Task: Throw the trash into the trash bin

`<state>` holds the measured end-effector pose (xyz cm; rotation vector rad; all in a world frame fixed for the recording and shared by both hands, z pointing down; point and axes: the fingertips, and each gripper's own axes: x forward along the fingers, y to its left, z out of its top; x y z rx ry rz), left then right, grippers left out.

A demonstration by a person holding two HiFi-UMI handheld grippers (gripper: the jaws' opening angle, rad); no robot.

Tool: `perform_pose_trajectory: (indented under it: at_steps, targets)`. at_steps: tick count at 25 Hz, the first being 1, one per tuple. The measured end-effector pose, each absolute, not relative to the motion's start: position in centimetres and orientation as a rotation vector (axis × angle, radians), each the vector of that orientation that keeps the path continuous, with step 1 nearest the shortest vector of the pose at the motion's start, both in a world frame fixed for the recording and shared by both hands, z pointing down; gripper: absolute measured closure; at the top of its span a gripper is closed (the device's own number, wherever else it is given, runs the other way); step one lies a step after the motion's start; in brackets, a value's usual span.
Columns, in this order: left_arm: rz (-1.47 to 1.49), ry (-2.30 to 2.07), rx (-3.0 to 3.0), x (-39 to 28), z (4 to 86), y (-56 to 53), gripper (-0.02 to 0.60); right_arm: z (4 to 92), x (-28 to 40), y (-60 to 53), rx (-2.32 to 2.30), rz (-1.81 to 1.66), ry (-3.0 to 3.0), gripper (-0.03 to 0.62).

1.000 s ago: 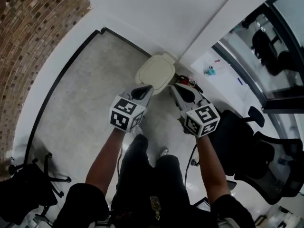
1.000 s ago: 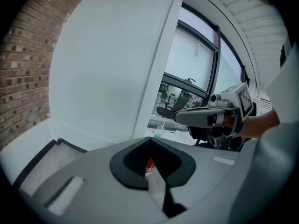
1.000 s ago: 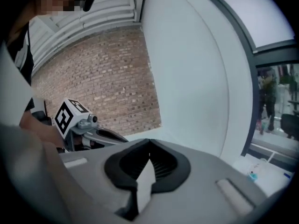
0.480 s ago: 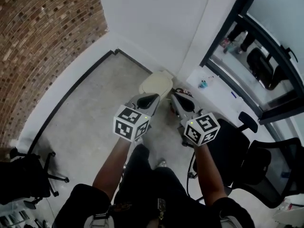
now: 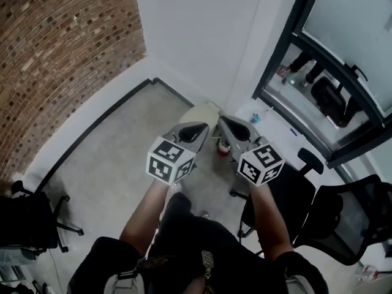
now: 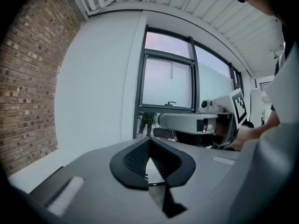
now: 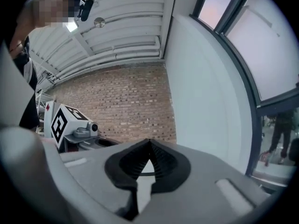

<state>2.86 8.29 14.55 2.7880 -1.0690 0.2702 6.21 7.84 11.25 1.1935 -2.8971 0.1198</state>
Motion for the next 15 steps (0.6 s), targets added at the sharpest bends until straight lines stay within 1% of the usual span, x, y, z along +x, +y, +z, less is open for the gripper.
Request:
perform_pose_trajectory:
  at_steps: [15]
  targets:
    - [0.232, -1.135, 2.840, 3.2, 10.5, 11.8, 0.575, 8.7, 8.1, 11.2, 1.223, 0.090, -2.913, 0.591]
